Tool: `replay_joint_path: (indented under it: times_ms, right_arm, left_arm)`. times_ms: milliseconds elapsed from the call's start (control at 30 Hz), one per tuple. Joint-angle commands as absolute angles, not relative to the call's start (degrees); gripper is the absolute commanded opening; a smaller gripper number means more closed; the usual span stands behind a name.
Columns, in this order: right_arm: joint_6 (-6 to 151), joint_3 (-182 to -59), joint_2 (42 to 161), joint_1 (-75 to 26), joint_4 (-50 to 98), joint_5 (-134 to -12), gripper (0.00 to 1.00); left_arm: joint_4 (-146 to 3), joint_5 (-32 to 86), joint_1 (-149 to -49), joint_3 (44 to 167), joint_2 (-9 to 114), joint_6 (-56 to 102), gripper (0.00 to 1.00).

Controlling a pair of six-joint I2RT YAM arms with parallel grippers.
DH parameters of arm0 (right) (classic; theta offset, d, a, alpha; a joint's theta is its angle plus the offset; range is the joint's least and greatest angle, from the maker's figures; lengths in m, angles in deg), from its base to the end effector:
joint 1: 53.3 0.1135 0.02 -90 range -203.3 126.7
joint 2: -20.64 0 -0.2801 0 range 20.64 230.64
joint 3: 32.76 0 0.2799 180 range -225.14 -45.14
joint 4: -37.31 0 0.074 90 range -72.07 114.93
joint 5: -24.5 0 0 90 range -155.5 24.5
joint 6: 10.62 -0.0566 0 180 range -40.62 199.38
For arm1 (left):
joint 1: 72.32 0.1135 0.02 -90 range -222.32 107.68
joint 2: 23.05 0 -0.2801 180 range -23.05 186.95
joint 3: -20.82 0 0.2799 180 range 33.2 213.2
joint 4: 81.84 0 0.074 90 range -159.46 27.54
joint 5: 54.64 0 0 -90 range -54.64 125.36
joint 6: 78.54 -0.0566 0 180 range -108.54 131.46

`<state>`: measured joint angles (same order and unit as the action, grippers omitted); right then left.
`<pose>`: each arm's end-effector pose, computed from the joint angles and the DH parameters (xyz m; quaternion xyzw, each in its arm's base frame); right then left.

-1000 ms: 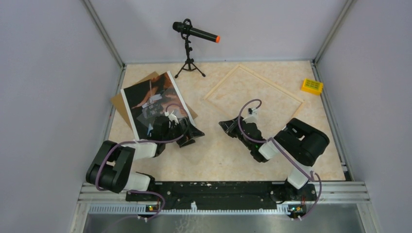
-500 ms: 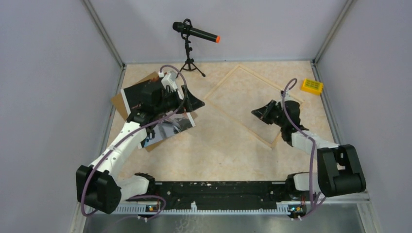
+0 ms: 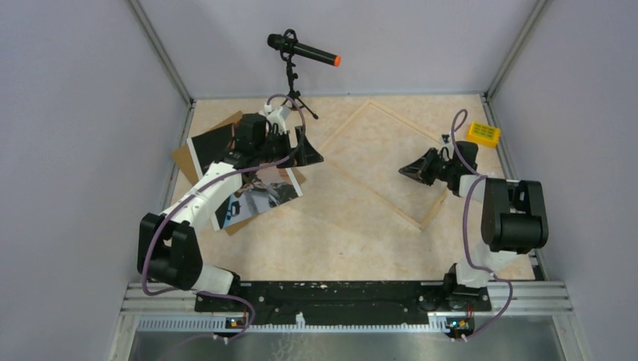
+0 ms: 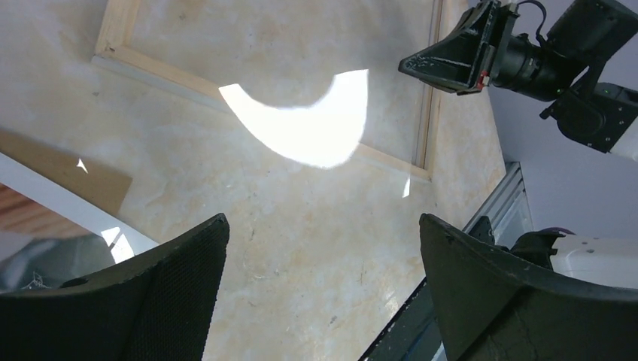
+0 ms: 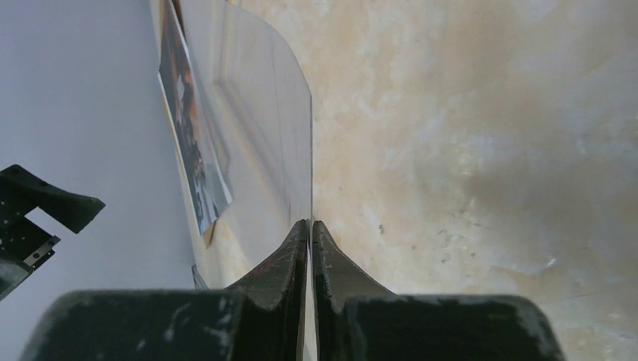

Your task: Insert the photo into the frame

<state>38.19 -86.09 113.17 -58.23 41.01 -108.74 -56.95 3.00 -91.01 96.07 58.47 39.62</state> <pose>0.3451 0.0091 0.1495 0.1685 0.8265 0.4438 0.3026 0.3324 -0.1444 0.2969 0.0674 0.8450 -0.4103 0.3364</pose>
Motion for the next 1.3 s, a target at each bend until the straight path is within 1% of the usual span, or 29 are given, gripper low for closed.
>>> replay_joint_path:
  times_ms: [0, 67, 133, 233, 367, 500, 633, 867, 967, 1033, 1133, 1267]
  right_arm:
    - [39.24, -91.24, 119.19, -60.6, 40.94, -111.91, 0.05]
    - [40.98, -92.31, 120.41, -61.33, 38.9, -112.05, 0.14]
    - [41.29, -92.65, 121.3, -61.39, 39.74, -112.91, 0.19]
    - [37.04, -90.29, 122.39, -61.39, 47.87, -114.65, 0.3]
    - [32.15, -87.69, 124.01, -60.52, 55.8, -115.31, 0.35]
    - [32.78, -85.92, 124.32, -59.46, 55.38, -112.14, 0.4]
    - [32.79, -82.84, 125.02, -59.25, 57.76, -111.93, 0.46]
    - [31.04, -78.35, 127.52, -55.81, 64.06, -110.04, 0.46]
    - [26.81, -76.51, 130.08, -53.87, 71.62, -109.68, 0.46]
    - [24.39, -75.82, 131.32, -52.46, 75.34, -109.56, 0.44]
    - [22.66, -75.53, 131.91, -51.47, 77.82, -108.84, 0.37]
    - [21.26, -76.45, 131.41, -51.46, 78.49, -108.67, 0.23]
  left_arm:
    - [-58.66, -0.53, -91.21, 95.85, 61.1, 37.38, 0.99]
    - [-58.13, -1.45, -91.21, 95.11, 61.81, 36.37, 0.99]
    - [-57.1, -0.87, -91.17, 94.62, 61.63, 34.48, 0.99]
    - [-55.61, 1.31, -91.21, 94.58, 61.08, 31.85, 0.99]
    - [-56.62, 1.04, -91.21, 93.97, 61.4, 31.73, 0.99]
    - [-56.91, -0.94, -91.2, 94.09, 61.71, 32.28, 0.99]
    - [-57.01, -0.95, -91.21, 93.46, 60.24, 32.0, 0.99]
    - [-57.47, -1.27, -91.21, 92.43, 58.02, 31.87, 0.99]
    - [-57.88, -2.87, -91.21, 92.52, 59.18, 32.51, 0.99]
    - [-58.1, -3.53, -91.21, 92.46, 59.76, 32.87, 0.99]
    - [-57.99, -3.2, -91.21, 92.37, 59.67, 32.76, 0.99]
    - [-57.43, -1.63, -91.2, 92.26, 59.05, 32.08, 0.99]
